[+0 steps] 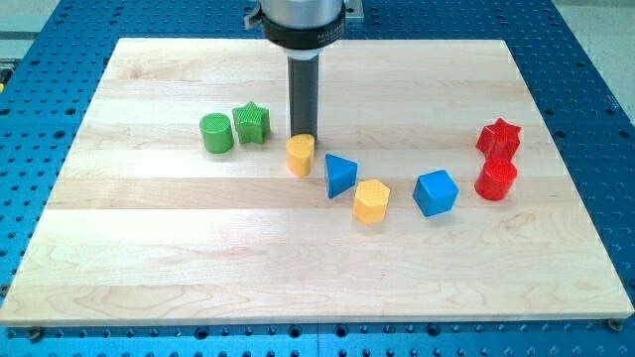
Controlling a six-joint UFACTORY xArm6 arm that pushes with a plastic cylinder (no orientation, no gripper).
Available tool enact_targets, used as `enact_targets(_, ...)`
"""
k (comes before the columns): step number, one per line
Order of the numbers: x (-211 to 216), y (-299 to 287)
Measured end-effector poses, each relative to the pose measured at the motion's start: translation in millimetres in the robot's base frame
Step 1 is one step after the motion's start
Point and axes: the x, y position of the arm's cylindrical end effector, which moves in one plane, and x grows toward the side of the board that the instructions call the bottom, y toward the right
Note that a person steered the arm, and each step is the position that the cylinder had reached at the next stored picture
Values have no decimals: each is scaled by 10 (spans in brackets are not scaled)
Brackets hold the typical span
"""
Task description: Slide the green star above the cube
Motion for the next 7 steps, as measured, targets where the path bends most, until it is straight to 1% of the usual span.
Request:
enact_targets(1,88,55)
enact_targets(2,163,537)
enact_targets(3,378,440)
enact_targets(4,412,350)
enact_targets(5,173,-114)
enact_targets(7,0,-419)
